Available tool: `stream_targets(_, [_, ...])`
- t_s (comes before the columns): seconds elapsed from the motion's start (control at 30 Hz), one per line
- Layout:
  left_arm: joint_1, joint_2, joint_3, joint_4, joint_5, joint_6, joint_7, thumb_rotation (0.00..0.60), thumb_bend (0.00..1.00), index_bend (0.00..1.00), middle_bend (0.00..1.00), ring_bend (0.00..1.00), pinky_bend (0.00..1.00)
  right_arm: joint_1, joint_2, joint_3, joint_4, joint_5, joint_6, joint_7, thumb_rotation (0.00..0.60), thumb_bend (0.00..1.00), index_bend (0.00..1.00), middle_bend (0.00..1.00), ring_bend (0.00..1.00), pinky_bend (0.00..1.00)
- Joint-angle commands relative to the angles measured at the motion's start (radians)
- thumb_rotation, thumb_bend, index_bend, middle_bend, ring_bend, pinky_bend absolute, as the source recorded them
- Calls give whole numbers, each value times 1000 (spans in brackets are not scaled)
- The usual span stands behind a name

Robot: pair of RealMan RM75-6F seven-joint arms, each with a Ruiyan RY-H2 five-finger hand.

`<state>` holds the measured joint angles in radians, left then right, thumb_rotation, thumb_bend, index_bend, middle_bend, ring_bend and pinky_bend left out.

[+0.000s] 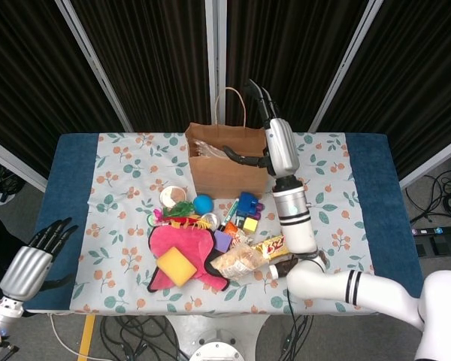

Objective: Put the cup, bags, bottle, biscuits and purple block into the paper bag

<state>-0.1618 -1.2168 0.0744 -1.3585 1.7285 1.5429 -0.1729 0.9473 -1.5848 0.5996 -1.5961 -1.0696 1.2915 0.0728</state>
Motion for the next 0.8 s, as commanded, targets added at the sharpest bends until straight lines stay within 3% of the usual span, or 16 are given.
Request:
stream_targets(0.03, [0, 0, 0, -4, 0, 0, 3, 600, 0, 87, 66, 62, 188, -120, 168, -114, -150, -197, 81, -95, 600, 39, 59, 177, 38, 46])
stream_targets(0.23, [-1, -2, 1, -14, -1, -8, 15, 600, 0, 87, 66, 62, 188, -310, 396, -321, -390, -296, 93, -251, 600, 0, 143, 231, 71, 71])
stream_targets(0.33, [0, -5, 6, -22, 2, -12, 23, 600, 0, 87, 66, 62, 189, -378, 440, -418, -432, -313, 77, -262, 600, 0, 147, 234, 70, 75])
stream_targets(0.47, [2, -6, 7, -29, 3, -10, 31, 600, 0, 87, 66, 63, 189, -418, 410, -503, -414, -288, 15, -228, 600, 0, 150, 236, 70, 78])
stream_targets(0.8, [19, -4, 18, -31, 2, -1, 36, 600, 0, 87, 66, 63, 188, -401, 191, -534, -249, -173, -164, -124, 600, 0, 150, 218, 69, 78])
